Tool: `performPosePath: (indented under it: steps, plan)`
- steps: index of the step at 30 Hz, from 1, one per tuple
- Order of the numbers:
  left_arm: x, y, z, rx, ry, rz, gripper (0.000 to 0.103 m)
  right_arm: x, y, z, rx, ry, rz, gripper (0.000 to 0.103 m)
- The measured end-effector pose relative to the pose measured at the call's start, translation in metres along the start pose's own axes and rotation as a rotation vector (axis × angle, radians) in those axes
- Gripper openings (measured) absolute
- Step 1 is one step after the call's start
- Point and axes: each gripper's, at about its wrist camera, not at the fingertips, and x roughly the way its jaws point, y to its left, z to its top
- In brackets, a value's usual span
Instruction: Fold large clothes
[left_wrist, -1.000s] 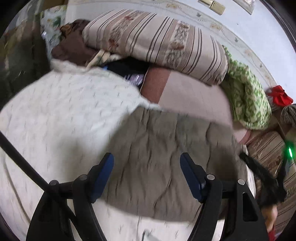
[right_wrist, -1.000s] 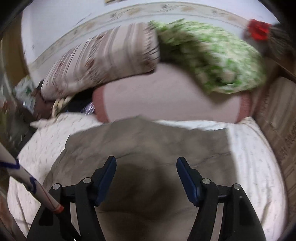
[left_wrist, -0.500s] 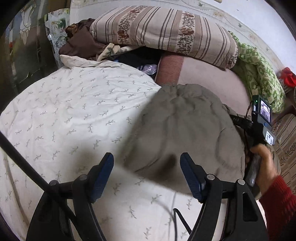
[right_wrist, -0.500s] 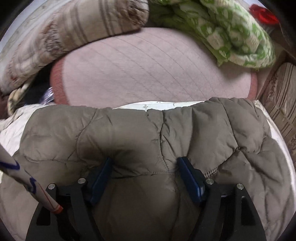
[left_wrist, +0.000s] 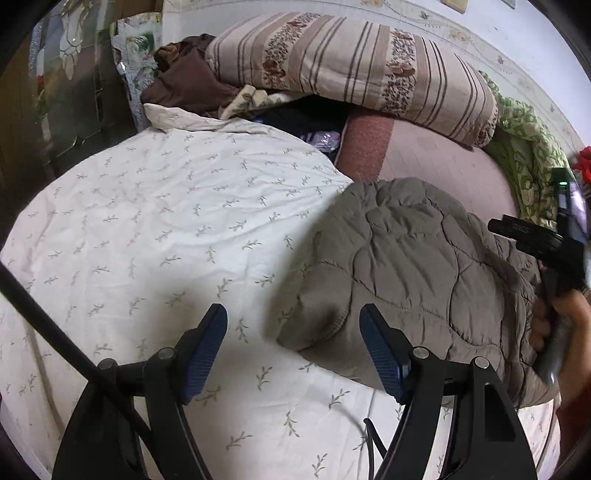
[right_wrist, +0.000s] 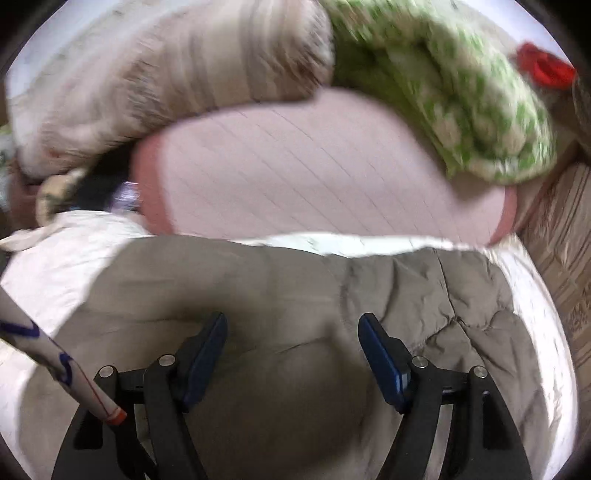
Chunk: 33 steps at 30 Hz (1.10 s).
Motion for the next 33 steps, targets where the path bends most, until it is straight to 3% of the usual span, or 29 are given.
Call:
performPosePath:
  steps: [3,6,10,14,19,23,27,29,33]
  plan:
    - [-0.004,0.004,0.0,-0.01,0.001,-0.01,0.073,-0.024,0.032,-0.017,-0.067,0.005,0.077,0.079]
    - [-0.005,0.004,-0.002,-0.002,0.0,-0.007,0.073,-0.017,0.061,-0.04,-0.117,0.041,0.097,0.079]
    - [-0.01,0.004,-0.002,-0.001,-0.001,-0.007,0.073,0.012,0.083,-0.067,-0.109,0.054,0.037,0.083]
    - [-0.015,0.002,-0.002,0.002,-0.007,-0.008,0.073,0.009,0.081,-0.062,-0.096,0.069,0.023,0.083]
    - [-0.017,0.001,-0.003,0.007,-0.01,-0.002,0.073,-0.051,0.04,-0.053,-0.036,-0.019,0.067,0.083]
    - [-0.012,0.001,-0.004,0.008,0.003,-0.003,0.073,-0.082,-0.02,-0.07,0.033,-0.053,0.0,0.083]
    - [-0.006,-0.004,-0.006,0.023,0.024,0.013,0.073,-0.053,-0.08,-0.099,0.087,0.04,-0.137,0.083]
    - [-0.005,-0.005,-0.007,0.026,0.024,0.021,0.073,-0.031,-0.101,-0.11,0.105,0.076,-0.107,0.097]
    - [-0.011,-0.003,-0.006,0.022,0.008,0.016,0.073,-0.022,-0.105,-0.106,0.072,0.107,-0.117,0.1]
